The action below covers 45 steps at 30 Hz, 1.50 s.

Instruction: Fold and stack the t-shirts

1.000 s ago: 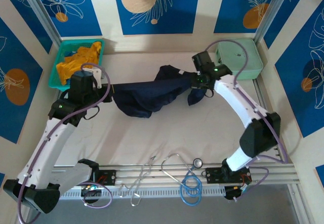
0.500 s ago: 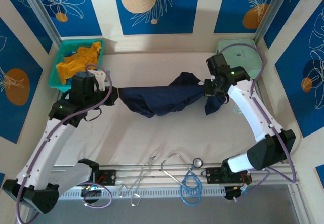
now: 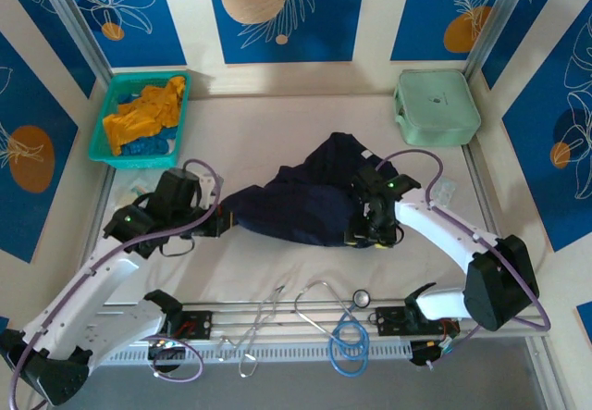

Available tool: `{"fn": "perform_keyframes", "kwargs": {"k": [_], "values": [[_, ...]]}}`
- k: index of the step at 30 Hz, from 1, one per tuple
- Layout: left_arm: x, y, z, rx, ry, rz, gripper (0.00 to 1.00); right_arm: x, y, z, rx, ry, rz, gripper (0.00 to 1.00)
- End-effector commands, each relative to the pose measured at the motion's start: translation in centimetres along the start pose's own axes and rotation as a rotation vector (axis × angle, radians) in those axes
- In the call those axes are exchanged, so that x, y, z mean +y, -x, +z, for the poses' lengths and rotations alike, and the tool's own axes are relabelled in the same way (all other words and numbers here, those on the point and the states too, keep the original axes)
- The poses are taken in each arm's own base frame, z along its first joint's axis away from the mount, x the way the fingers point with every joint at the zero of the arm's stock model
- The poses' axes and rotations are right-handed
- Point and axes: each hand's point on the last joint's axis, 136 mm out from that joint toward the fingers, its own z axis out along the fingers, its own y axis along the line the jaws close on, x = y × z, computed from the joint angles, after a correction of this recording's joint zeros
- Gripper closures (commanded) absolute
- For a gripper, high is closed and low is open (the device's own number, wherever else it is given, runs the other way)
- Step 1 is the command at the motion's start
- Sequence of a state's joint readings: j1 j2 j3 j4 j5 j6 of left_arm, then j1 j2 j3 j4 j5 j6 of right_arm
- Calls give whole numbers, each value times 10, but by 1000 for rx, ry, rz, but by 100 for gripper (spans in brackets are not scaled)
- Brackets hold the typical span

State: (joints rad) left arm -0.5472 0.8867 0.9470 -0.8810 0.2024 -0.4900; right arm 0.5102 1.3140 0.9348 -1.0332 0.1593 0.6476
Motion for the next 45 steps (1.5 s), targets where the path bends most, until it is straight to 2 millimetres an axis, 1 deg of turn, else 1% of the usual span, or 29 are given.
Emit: {"fn": "perform_keyframes", "kwargs": {"k": [1, 3, 5, 7, 9, 10, 11, 13, 14, 15, 17, 18, 19, 20, 22, 24, 26, 27, 30, 32, 34, 37, 39, 40, 41, 42, 43, 44, 45], "values": [[9, -36, 6, 97, 15, -91, 100, 8, 30, -35, -139, 63, 24, 25], [14, -58, 15, 153, 19, -125, 100, 4, 50, -49, -196, 91, 44, 24], [16, -78, 22, 198, 12, -150, 100, 3, 71, -58, -239, 134, 63, 24], [17, -96, 29, 233, 8, -165, 100, 5, 94, -64, -275, 180, 66, 26], [15, -108, 35, 256, -9, -169, 100, 9, 113, -66, -289, 201, 61, 27], [13, -113, 38, 265, -23, -166, 94, 13, 122, -66, -294, 207, 48, 28], [10, -115, 40, 271, -36, -162, 81, 16, 130, -64, -291, 206, 42, 29], [5, -117, 44, 278, -50, -141, 47, 27, 146, -60, -279, 214, 19, 30], [4, -115, 44, 273, -48, -131, 32, 31, 152, -57, -271, 214, 9, 31], [2, -110, 43, 260, -43, -114, 22, 38, 158, -54, -264, 211, -6, 31], [1, -96, 39, 223, -14, -70, 12, 51, 172, -49, -263, 201, -37, 31], [3, -85, 37, 193, 20, -47, 8, 57, 178, -44, -257, 188, -53, 31], [8, -73, 35, 163, 83, -31, 3, 64, 186, -40, -256, 175, -67, 31], [16, -61, 34, 136, 155, -29, 0, 70, 193, -37, -254, 164, -78, 31], [36, -34, 36, 97, 315, -55, 0, 81, 208, -27, -252, 127, -97, 31], [45, -8, 47, 73, 394, -76, 0, 88, 222, -18, -255, 79, -104, 32], [49, 17, 65, 42, 404, -105, 0, 91, 231, -9, -253, 33, -102, 33], [49, 30, 77, 23, 380, -131, 2, 92, 235, -3, -243, 14, -96, 35], [59, 57, 107, 3, 333, -201, 6, 89, 244, 10, -226, -25, -67, 37], [66, 69, 124, 1, 325, -211, 7, 88, 247, 20, -213, -34, -50, 39], [72, 76, 139, 7, 320, -207, 8, 87, 248, 31, -190, -31, -34, 42], [71, 78, 164, 34, 277, -201, 10, 88, 245, 46, -149, -26, -24, 52], [69, 76, 180, 53, 242, -200, 14, 90, 243, 53, -131, -17, -17, 67], [69, 75, 186, 59, 233, -200, 17, 90, 243, 53, -132, -17, -14, 75], [70, 74, 191, 62, 228, -200, 25, 89, 243, 51, -136, -18, -11, 83], [71, 74, 196, 61, 222, -197, 40, 89, 244, 46, -145, -17, -9, 89], [72, 75, 198, 57, 218, -195, 51, 88, 246, 40, -157, -14, -6, 93], [72, 76, 200, 51, 217, -194, 68, 88, 249, 33, -173, -6, -3, 100], [73, 78, 200, 41, 223, -195, 86, 87, 252, 23, -192, 4, 0, 100]]}}
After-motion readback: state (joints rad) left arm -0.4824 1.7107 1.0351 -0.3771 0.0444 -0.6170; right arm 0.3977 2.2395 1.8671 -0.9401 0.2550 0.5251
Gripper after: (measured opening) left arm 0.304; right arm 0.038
